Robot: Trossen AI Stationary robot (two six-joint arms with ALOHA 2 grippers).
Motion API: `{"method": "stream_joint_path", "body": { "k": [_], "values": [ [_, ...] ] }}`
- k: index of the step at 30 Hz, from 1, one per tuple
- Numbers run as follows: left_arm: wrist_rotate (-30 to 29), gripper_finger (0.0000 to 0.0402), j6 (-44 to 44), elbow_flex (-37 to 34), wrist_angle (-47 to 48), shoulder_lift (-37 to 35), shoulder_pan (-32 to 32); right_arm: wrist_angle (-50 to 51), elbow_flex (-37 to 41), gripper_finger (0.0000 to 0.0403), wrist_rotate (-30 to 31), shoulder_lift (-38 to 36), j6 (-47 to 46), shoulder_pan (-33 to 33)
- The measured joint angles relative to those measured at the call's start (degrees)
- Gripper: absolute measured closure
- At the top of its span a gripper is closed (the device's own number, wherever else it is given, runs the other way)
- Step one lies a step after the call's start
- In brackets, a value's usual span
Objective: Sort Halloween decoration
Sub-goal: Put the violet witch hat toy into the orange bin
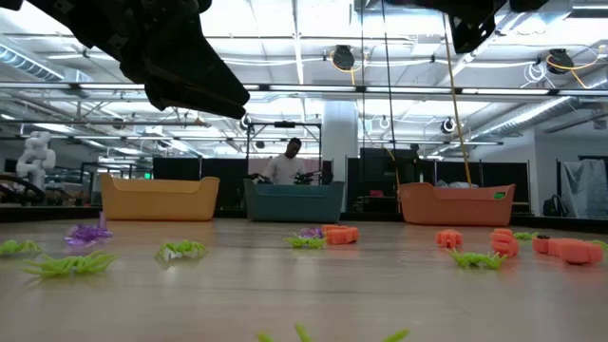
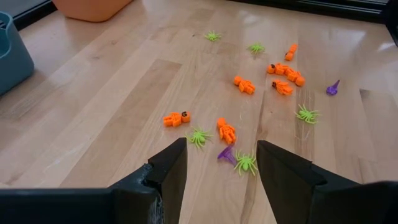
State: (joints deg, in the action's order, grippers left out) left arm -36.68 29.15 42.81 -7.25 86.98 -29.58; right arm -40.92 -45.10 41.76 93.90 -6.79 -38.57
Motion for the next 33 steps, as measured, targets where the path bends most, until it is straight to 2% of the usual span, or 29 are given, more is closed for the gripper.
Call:
{"method": "stream_joint_path", "body": {
  "k": [7,12,16,22,28,33],
  "values": [
    [0.0,0.0210,0.1,0.0,0.0,0.0,0.0,23.7,0.0,0.0399,-1.6,-9.7,-10.4,4.8],
    [0.0,0.0210,0.1,0.0,0.2,0.0,0.0,38.3,0.0,0.0399,-5.1,-16.1,-12.3,11.6],
    [0.0,0.0210,-0.3,0.0,0.2,0.0,0.2,47.5,0.0,0.0399,-8.9,-21.1,-12.5,19.3],
    [-0.8,0.0210,-7.3,0.0,0.0,0.0,1.9,60.3,0.0,0.0399,-11.7,-26.6,-20.9,32.9],
    [-1.1,0.0210,-12.7,0.0,-0.9,0.0,4.7,70.0,0.0,0.0399,-15.1,-28.7,-19.1,46.6],
    [-1.1,0.0210,-13.4,0.0,-1.4,0.0,6.5,70.7,0.0,0.0399,-18.2,-28.7,-14.1,57.6]
  ]
}}
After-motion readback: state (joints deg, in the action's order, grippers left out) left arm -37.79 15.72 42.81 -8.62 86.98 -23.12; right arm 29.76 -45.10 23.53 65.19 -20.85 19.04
